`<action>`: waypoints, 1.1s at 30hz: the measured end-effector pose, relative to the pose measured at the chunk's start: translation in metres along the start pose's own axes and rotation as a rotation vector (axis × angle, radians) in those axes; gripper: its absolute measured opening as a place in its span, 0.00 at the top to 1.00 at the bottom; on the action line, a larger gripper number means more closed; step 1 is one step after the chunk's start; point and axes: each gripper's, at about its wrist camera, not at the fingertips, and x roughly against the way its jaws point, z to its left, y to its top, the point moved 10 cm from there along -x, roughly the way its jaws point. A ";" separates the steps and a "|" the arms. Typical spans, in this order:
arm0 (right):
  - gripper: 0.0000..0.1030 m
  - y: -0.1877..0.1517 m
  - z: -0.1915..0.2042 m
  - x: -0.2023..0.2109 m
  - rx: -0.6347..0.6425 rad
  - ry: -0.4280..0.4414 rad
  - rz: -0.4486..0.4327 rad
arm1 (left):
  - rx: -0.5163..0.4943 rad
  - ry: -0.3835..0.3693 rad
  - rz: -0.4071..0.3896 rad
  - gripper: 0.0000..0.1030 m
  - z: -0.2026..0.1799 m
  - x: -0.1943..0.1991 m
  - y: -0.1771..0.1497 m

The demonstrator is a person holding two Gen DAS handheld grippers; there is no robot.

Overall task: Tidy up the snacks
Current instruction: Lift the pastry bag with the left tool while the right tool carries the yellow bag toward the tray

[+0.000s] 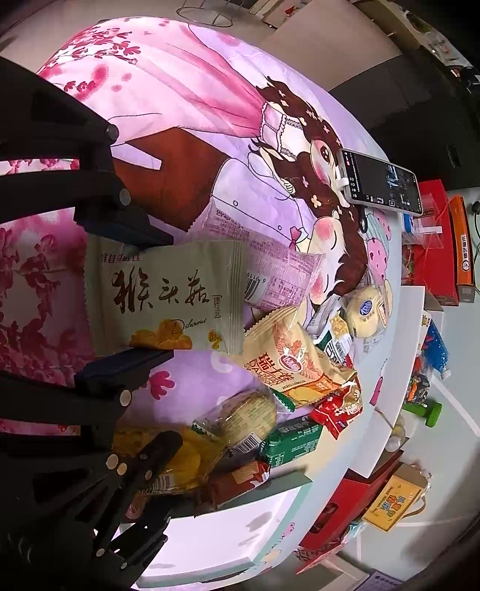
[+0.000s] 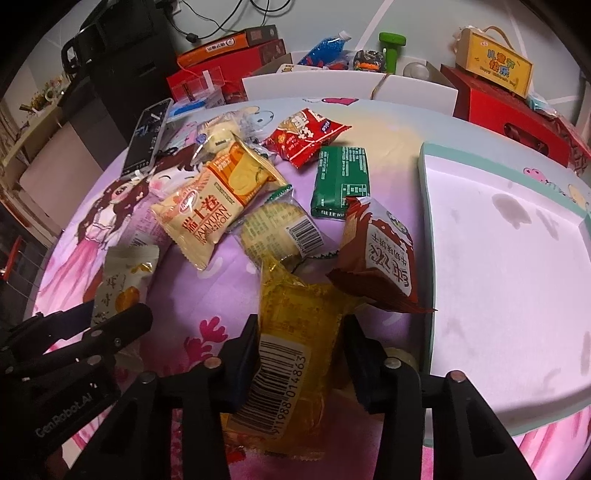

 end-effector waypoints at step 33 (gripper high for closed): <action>0.57 0.039 -0.128 0.095 -0.289 -0.059 -0.192 | -0.119 -0.071 -0.082 0.47 -0.076 0.039 0.039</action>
